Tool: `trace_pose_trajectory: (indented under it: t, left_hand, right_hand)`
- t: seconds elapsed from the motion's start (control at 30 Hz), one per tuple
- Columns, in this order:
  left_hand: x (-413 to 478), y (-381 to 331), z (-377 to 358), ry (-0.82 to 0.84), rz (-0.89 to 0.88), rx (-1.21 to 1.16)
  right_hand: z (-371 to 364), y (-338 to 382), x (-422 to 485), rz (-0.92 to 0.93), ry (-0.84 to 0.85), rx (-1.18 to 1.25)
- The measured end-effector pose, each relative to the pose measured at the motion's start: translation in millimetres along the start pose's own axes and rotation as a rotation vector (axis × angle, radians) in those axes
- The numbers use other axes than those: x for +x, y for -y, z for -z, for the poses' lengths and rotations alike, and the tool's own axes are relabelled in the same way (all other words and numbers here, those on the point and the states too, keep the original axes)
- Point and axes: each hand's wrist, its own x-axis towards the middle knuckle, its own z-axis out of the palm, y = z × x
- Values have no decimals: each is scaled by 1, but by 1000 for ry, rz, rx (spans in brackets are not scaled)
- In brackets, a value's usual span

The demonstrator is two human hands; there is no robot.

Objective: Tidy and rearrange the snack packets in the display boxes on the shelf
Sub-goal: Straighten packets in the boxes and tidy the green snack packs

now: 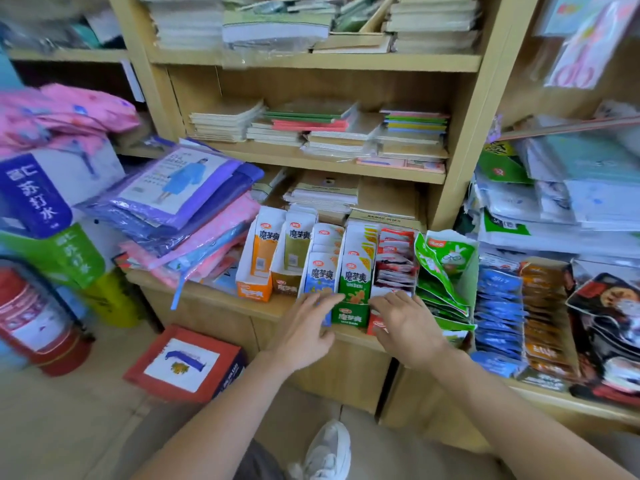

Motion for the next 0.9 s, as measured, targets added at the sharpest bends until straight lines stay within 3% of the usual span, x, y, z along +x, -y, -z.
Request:
trace_pose_trajectory:
  t: [0.13, 0.27, 0.37, 0.7, 0.8, 0.9]
  left_hand:
    - [15, 39, 26, -223, 69, 58]
    - [29, 78, 40, 54, 266, 192]
    - [27, 91, 39, 142, 248, 221]
    - [-2, 103, 22, -296, 124, 131]
    - [-12, 100, 19, -520, 252, -36]
    - [-24, 93, 17, -524, 482, -327]
  right_hand:
    - [4, 22, -2, 7, -71, -11]
    - [-10, 41, -9, -44, -15, -29]
    - [-23, 40, -15, -52, 61, -70]
    - [-25, 14, 0, -43, -38, 59]
    - [-24, 17, -7, -39, -182, 129]
    - [-30, 40, -33, 1, -321, 97]
